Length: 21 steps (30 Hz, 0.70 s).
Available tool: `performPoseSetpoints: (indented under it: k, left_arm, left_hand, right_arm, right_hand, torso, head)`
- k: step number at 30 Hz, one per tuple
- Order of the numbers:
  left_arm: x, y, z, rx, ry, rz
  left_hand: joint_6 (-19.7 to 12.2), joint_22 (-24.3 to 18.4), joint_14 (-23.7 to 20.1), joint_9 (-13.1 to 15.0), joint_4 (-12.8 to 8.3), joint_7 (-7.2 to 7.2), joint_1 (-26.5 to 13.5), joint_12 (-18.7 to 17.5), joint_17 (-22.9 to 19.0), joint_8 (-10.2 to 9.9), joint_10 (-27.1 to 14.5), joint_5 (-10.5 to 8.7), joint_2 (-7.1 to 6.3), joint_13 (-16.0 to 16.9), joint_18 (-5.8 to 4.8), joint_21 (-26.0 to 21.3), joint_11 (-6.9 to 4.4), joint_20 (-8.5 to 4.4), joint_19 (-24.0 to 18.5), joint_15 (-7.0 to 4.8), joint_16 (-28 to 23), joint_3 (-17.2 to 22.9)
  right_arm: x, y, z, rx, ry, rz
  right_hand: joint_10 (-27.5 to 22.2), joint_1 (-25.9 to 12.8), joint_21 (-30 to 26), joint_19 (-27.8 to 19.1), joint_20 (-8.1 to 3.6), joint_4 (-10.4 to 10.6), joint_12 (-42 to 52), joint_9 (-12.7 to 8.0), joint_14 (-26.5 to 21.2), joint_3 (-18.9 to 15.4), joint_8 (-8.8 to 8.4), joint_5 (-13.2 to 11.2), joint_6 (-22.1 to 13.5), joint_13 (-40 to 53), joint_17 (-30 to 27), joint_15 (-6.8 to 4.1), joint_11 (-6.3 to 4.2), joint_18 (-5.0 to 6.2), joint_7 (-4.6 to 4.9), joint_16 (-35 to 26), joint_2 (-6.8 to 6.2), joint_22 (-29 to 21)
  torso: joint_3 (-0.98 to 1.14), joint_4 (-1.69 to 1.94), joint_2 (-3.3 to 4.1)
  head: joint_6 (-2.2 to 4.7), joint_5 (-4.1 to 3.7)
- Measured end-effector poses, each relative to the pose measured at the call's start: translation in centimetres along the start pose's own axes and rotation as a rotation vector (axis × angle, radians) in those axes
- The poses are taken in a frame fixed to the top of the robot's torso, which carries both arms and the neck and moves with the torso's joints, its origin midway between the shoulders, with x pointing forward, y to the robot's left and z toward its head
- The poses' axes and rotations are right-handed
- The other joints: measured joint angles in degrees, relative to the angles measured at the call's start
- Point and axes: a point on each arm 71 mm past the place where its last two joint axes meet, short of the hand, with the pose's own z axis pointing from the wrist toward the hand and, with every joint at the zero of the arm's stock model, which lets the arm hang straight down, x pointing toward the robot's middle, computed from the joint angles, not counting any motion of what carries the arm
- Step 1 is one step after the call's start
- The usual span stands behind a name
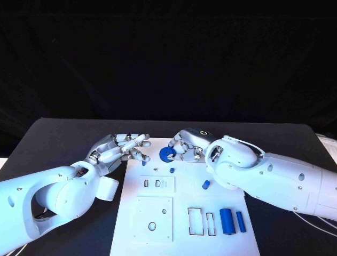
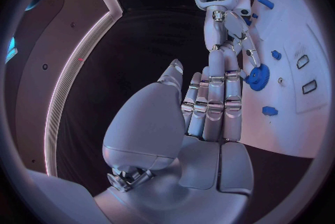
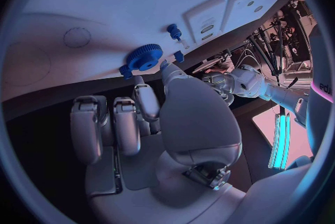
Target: Assemble the parts on the task board
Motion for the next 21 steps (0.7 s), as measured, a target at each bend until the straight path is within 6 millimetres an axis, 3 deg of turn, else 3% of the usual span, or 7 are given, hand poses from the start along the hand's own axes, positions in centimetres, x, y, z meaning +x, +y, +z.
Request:
performPoseSetpoints:
  k: [5, 9, 14, 17, 21]
  left_arm:
    - [-0.1, 0.0, 0.0, 0.0, -0.001, 0.0]
    - [-0.2, 0.0, -0.1, -0.001, -0.004, 0.001]
    - [-0.3, 0.0, -0.1, -0.001, -0.005, 0.002]
    - [-0.3, 0.0, -0.1, -0.001, -0.006, 0.002]
    - [-0.4, 0.1, 0.0, -0.002, -0.009, 0.003]
  left_hand:
    - [0.0, 0.0, 0.0, 0.0, 0.0, 0.0, 0.0, 0.0, 0.0, 0.0, 0.0, 0.0, 0.0, 0.0, 0.0, 0.0, 0.0, 0.0, 0.0, 0.0, 0.0, 0.0]
    - [0.0, 0.0, 0.0, 0.0, -0.2, 0.0, 0.0, 0.0, 0.0, 0.0, 0.0, 0.0, 0.0, 0.0, 0.0, 0.0, 0.0, 0.0, 0.0, 0.0, 0.0, 0.2]
    - [0.0, 0.0, 0.0, 0.0, -0.2, 0.0, 0.0, 0.0, 0.0, 0.0, 0.0, 0.0, 0.0, 0.0, 0.0, 0.0, 0.0, 0.0, 0.0, 0.0, 0.0, 0.1]
    - [0.0, 0.0, 0.0, 0.0, -0.2, 0.0, 0.0, 0.0, 0.0, 0.0, 0.0, 0.0, 0.0, 0.0, 0.0, 0.0, 0.0, 0.0, 0.0, 0.0, 0.0, 0.1]
    - [0.0, 0.0, 0.0, 0.0, -0.2, 0.0, 0.0, 0.0, 0.0, 0.0, 0.0, 0.0, 0.0, 0.0, 0.0, 0.0, 0.0, 0.0, 0.0, 0.0, 0.0, 0.2]
  right_arm:
    - [-1.3, -2.0, -2.3, 0.018, -0.055, 0.054]
    - [-2.5, -4.2, -4.4, 0.034, -0.081, 0.117]
    - [-3.1, -7.7, -7.4, 0.073, -0.092, 0.217]
    - [-2.8, -9.2, -8.8, 0.095, -0.095, 0.258]
    - [-2.5, -11.5, -10.6, 0.136, -0.104, 0.293]
  right_hand:
    - [0.0, 0.0, 0.2, 0.0, 0.0, -0.6, 0.4, -0.2, 0.0, -0.5, -0.25, 0.0, 0.0, 0.2, 0.0, 0.0, 0.0, 0.0, 0.0, 0.0, -0.45, 0.0]
    - [0.0, 2.0, 0.2, 0.0, 0.0, -1.8, 1.0, -0.3, 0.0, -0.3, -0.35, 1.0, -0.2, 0.2, 0.0, 0.0, 0.0, 0.0, 0.2, 0.2, -0.93, 0.0]
    - [0.0, 5.3, 0.2, 0.0, 0.0, -4.5, 1.1, -0.4, 0.0, -0.3, -0.35, 2.8, -0.2, 0.2, 0.0, 0.0, 0.0, 0.0, 0.2, 0.2, -1.81, 0.0]
    - [0.0, 6.5, 0.2, 0.0, 0.0, -5.8, 1.4, -0.4, 0.0, -0.5, -0.35, 2.8, -0.4, 0.2, 0.0, 0.0, 0.01, 0.0, -0.01, 0.2, -2.5, 0.0]
    - [0.0, 6.9, 0.2, 0.0, 0.0, -6.0, 1.5, -0.4, 0.0, -0.6, -0.35, 2.4, -0.4, 0.2, 0.0, 0.0, 0.01, 0.0, -0.01, 0.2, -2.34, 0.0]
  torso:
    - [0.0, -0.07, -0.08]
    - [0.01, -0.4, -0.26]
    - [0.02, -1.12, -0.73]
    - [0.15, -1.68, -1.01]
    - [0.42, -2.24, -1.35]
  head:
    - [0.1, -0.16]
    - [0.3, -0.29]
    - [0.51, -0.3]
    - [0.52, -0.29]
    - [0.55, -0.3]
